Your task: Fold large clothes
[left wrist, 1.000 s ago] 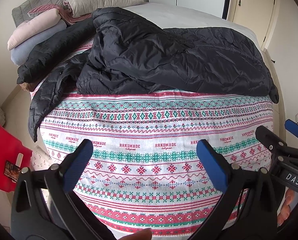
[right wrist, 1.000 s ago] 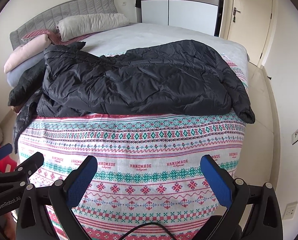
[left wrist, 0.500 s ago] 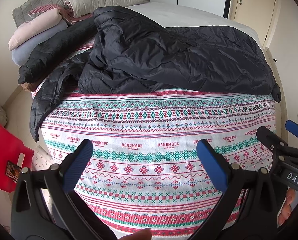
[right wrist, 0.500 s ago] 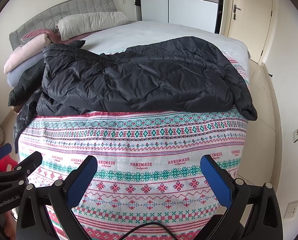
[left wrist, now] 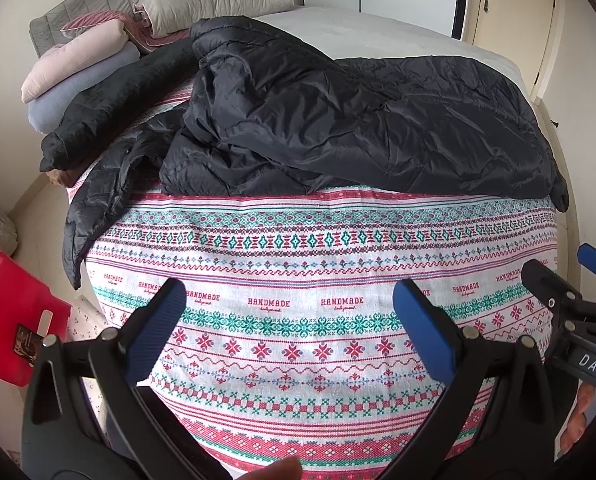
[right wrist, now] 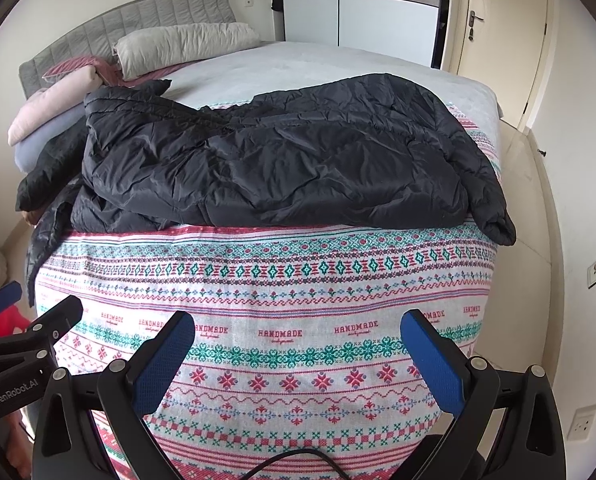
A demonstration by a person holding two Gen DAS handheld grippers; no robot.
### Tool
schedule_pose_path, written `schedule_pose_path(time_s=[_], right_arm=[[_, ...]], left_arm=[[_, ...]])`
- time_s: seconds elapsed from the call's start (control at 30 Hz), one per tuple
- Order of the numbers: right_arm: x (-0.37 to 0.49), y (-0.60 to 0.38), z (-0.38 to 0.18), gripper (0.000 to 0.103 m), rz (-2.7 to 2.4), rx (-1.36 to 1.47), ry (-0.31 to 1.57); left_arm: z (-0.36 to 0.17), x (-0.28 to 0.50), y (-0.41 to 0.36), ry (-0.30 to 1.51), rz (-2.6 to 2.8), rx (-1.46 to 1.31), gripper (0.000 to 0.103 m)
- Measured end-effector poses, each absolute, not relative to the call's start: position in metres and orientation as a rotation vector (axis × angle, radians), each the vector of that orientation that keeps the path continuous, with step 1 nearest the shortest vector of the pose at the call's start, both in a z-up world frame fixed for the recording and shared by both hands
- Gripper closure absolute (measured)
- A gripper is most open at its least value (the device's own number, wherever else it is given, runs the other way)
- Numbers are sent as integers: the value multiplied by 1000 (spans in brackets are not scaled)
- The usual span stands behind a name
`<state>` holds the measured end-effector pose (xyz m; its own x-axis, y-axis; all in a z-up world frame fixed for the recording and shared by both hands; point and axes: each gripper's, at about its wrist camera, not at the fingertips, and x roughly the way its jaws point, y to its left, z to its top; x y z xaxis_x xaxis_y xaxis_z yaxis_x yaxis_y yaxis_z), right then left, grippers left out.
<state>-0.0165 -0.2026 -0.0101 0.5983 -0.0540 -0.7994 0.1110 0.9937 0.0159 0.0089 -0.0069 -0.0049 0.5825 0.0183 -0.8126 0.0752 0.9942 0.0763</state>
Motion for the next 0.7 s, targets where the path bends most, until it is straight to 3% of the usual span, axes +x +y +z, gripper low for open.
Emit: schedule_pose_path(time_s=[0.43,0.7], right_arm=[[7,-219,-1,0,-66,26,913],[43,-286,-7,0,3,79,987]], left_arm=[[5,37,-5,873,-29,159,0],[18,88,32,924,-163,116,0]])
